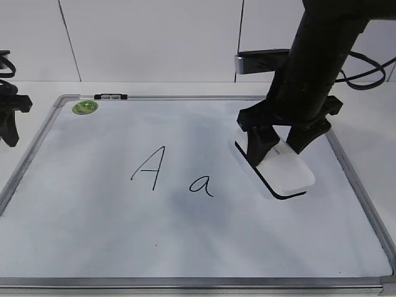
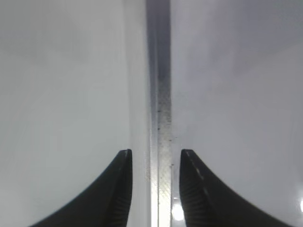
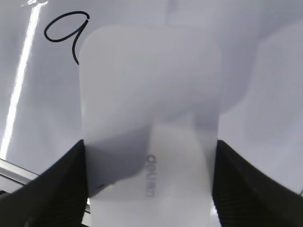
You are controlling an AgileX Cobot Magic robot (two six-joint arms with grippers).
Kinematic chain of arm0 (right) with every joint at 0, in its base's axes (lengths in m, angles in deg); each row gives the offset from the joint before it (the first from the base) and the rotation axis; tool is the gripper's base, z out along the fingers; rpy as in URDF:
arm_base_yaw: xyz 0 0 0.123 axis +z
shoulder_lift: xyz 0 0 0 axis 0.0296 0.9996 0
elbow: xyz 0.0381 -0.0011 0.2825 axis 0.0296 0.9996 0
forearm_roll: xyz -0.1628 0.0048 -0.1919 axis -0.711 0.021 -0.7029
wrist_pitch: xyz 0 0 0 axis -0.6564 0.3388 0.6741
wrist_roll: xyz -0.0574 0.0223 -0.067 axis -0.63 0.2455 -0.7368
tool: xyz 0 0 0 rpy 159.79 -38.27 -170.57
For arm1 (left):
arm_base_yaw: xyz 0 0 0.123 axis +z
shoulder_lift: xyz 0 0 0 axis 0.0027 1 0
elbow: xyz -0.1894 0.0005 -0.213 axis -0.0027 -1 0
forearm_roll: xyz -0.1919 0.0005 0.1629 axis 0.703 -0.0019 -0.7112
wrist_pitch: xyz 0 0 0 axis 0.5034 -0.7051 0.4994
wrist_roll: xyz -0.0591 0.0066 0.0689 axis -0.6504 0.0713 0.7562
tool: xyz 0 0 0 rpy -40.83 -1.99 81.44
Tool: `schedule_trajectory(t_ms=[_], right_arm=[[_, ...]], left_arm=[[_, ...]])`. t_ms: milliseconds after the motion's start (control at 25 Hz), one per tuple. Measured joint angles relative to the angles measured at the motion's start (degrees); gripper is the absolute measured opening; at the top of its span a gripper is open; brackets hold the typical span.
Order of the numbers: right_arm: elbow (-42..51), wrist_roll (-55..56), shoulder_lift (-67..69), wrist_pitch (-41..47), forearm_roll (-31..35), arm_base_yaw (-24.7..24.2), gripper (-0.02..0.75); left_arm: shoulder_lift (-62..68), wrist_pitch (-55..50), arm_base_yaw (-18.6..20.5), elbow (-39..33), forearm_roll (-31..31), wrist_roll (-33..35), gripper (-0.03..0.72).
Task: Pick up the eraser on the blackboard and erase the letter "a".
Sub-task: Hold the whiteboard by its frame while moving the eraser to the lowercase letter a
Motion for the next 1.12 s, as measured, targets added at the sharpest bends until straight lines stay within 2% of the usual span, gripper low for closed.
schedule_trajectory(t_ms=[200, 400, 1120], right_arm=[[0.0, 0.0, 0.2, 0.0, 0.2, 0.0, 0.543], [-0.5, -1.0, 1.5, 0.0, 1.9, 0.0, 0.543], [-0.7, -1.6, 2.5, 0.0, 2.9, 0.0, 0.543]], left_arm=[[2.0, 0.0, 2.4, 0.0, 1.7, -0.1, 0.242], [3.2, 0.2, 2.4, 0.0, 4.3, 2.3, 0.242], [8.2, 0.8, 2.4, 0.2, 5.8, 4.6, 0.241]])
